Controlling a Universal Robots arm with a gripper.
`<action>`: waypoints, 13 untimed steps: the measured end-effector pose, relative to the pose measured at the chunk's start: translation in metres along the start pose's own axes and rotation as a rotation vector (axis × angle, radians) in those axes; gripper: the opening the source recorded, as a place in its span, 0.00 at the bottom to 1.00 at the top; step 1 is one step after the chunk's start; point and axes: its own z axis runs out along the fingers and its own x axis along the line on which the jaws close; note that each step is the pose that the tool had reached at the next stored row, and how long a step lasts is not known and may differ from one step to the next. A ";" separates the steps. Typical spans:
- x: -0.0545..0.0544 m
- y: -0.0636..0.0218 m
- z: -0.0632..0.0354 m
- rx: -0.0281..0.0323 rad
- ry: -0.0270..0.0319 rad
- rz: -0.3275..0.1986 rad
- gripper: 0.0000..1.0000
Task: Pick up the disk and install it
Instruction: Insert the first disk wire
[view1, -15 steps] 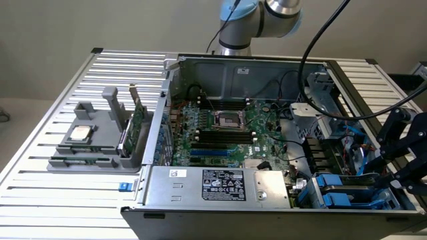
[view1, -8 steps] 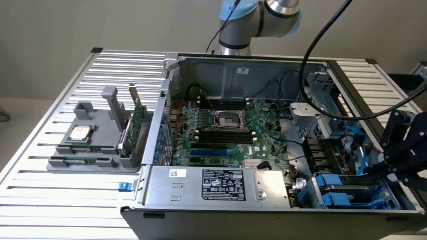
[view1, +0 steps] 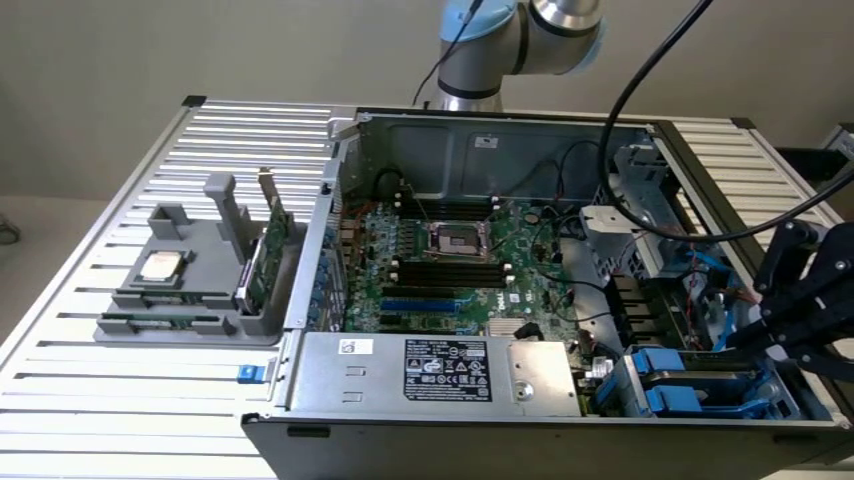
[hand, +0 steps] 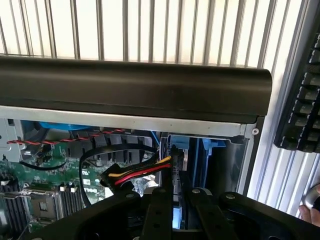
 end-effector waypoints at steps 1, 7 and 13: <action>0.000 0.0000 0.0000 0.0139 0.0006 0.001 0.17; 0.000 -0.0001 0.0007 0.0808 0.0039 0.007 0.17; 0.001 0.0012 0.0061 0.0912 0.0044 0.008 0.17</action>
